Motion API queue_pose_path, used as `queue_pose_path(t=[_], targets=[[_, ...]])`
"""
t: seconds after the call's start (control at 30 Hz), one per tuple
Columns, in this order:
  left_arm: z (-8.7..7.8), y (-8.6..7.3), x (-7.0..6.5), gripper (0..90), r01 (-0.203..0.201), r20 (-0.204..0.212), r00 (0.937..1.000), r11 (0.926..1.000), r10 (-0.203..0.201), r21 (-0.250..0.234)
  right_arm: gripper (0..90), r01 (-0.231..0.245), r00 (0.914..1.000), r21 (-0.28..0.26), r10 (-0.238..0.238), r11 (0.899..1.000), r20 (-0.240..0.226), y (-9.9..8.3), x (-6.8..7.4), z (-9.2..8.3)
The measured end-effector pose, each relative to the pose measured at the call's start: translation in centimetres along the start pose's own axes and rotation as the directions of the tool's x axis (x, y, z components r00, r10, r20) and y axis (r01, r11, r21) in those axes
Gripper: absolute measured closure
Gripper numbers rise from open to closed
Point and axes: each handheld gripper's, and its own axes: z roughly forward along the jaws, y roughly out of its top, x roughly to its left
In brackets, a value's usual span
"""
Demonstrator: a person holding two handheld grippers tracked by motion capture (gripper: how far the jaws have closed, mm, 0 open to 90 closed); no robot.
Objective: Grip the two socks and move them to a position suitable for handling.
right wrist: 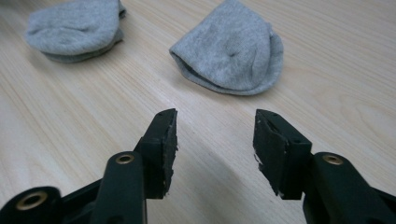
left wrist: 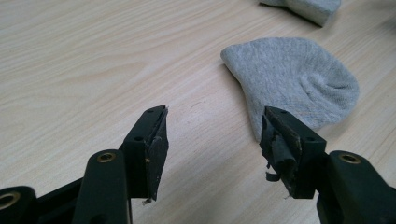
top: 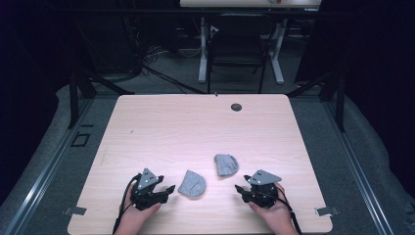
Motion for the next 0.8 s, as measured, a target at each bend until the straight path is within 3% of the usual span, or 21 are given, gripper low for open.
queue_pose_path(t=[0.23, 0.8], targets=[[-0.05, 0.04, 0.04, 43.9, -0.009, -0.008, 0.9999, 1.0, 0.009, 0.002, 55.5, -0.011, 0.9999, 0.013, 0.011, 1.0, 0.004, 0.0, -0.16, -0.19], [0.14, 0.4, -0.18, 56.9, 0.011, -0.017, 0.9998, 0.9999, -0.011, 0.0, 63.3, -0.032, 0.9995, 0.017, 0.032, 0.999, 0.0, 0.17, -0.05, -0.37]])
